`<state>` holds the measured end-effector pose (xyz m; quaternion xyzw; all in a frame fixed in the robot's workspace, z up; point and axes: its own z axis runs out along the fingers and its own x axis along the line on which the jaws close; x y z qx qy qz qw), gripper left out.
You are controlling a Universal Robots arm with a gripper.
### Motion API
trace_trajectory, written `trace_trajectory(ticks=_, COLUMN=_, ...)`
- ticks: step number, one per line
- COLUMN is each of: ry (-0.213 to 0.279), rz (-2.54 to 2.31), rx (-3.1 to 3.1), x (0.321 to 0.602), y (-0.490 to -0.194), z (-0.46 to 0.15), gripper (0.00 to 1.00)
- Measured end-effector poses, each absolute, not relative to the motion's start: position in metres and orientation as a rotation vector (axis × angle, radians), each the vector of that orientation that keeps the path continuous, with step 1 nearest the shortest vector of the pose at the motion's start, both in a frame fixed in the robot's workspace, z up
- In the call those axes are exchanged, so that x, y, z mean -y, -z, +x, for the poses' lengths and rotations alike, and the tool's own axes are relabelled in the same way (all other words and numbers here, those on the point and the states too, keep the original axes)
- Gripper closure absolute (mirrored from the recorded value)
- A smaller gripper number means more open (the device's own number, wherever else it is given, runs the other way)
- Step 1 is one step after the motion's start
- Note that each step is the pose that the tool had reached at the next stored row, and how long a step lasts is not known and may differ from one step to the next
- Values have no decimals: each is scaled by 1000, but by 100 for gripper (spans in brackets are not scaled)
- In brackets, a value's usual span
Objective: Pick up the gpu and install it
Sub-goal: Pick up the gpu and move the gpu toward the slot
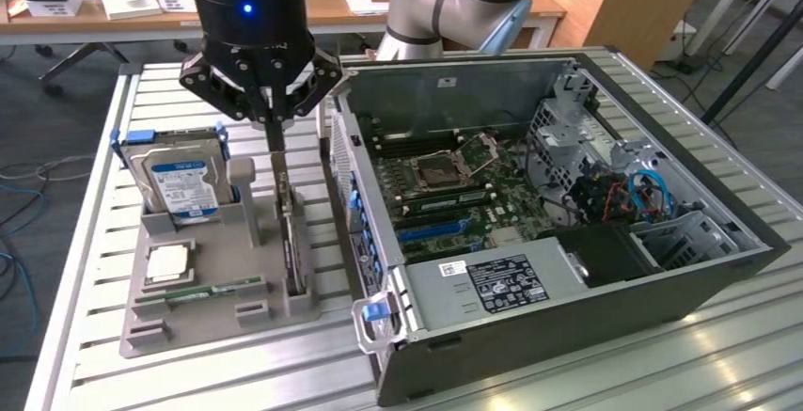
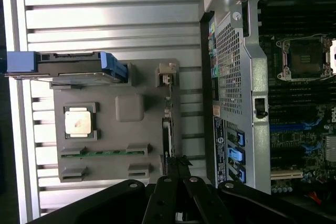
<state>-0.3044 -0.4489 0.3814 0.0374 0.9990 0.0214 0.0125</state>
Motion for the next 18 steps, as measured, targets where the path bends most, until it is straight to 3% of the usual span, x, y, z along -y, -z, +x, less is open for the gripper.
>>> trace_trajectory(ticks=18, ry=-60, rz=28, rx=-3117, x=449, y=-380, z=-304, gripper=90)
